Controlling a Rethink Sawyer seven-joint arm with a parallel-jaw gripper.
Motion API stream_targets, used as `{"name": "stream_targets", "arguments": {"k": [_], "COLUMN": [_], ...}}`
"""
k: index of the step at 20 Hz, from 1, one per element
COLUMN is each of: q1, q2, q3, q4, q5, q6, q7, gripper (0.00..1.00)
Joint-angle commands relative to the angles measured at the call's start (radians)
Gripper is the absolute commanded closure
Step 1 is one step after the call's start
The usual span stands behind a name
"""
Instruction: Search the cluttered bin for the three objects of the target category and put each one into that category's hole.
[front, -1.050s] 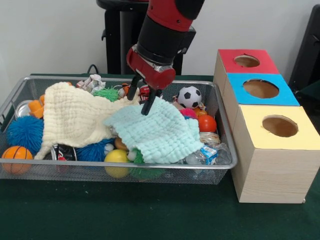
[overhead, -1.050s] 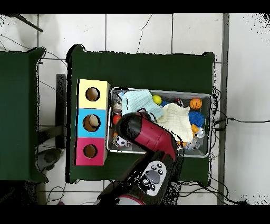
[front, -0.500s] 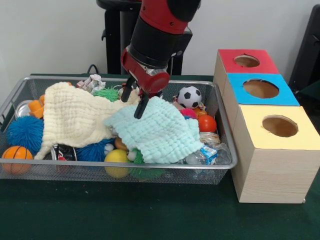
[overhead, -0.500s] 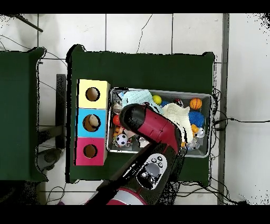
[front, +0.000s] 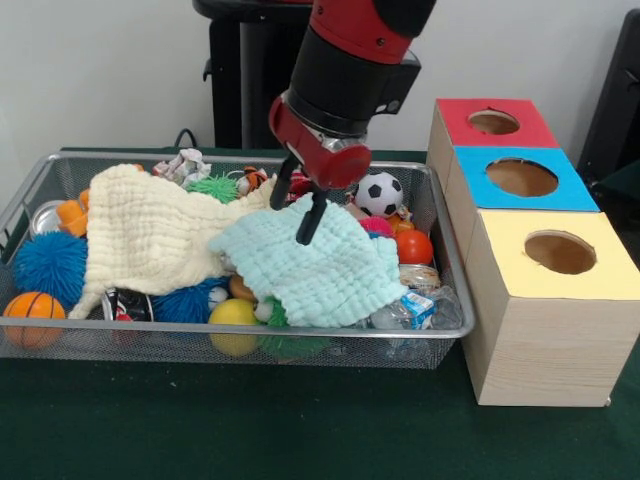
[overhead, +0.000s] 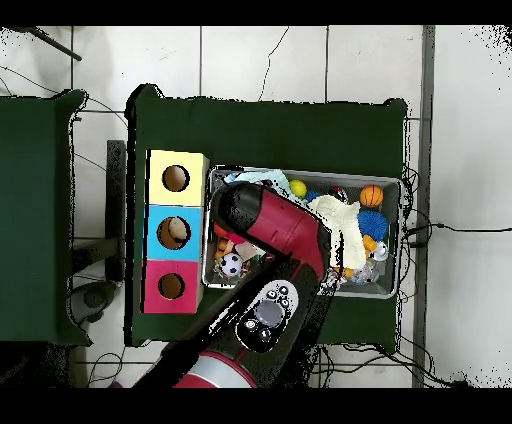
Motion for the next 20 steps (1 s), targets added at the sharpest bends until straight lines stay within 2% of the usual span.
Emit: {"name": "stream_targets", "arguments": {"k": [1,16,20], "q1": [0.018,0.015,0.036], "q2": [0.078,0.136,0.141], "q3": [0.047,0.056,0.052], "q4": [-0.096,-0.146,-0.142], "q5": [0.061,0.08,0.089], "q6": [0.116,0.101,0.101], "q7": [0.337,0.369,0.384], "gripper": [0.0,0.0,0.0]}}
